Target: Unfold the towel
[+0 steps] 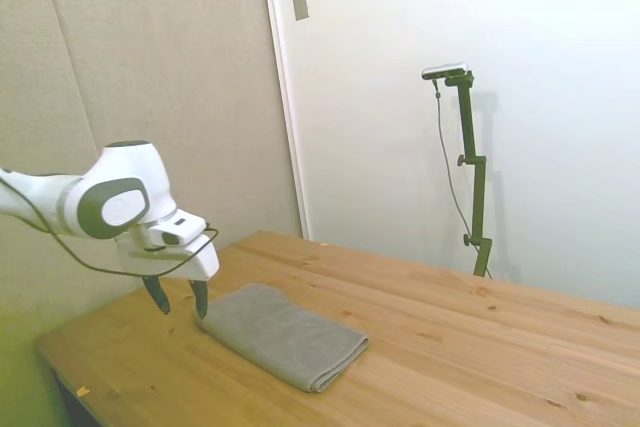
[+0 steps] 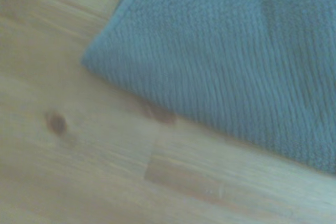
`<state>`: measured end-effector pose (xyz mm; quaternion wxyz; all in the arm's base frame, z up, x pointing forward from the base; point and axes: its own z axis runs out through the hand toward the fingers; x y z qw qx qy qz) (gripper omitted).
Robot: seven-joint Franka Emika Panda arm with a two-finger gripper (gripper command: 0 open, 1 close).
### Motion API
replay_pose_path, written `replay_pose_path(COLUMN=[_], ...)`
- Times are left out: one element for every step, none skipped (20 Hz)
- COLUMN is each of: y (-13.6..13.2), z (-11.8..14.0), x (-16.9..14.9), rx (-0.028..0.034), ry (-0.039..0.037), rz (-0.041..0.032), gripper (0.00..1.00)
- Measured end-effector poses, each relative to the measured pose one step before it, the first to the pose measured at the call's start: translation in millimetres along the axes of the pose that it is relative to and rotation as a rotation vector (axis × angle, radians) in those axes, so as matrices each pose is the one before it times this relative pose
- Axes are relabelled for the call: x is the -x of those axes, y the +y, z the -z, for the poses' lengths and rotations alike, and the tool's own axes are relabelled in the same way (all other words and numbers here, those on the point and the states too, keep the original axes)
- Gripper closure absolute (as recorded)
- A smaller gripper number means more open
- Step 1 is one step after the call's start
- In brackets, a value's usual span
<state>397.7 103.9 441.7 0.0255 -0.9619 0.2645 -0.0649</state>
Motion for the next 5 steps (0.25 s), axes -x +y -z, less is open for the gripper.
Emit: replay_pose_path(y=[6.83,7.63,8.94,10.12,11.21], z=[6.35,7.19,7.79,8.17,7.95], x=[12.66,11.18,9.29,8.27,7.14], rx=[0.02172,0.01983,0.02089,0.02202,0.02418], ry=[0.02453,0.02047,0.02155,0.0226,0.0213], rz=[-0.03786,-0.03886,-0.03789,-0.03792,-0.0372], gripper=[0.0,0.0,0.0,0.0,0.0])
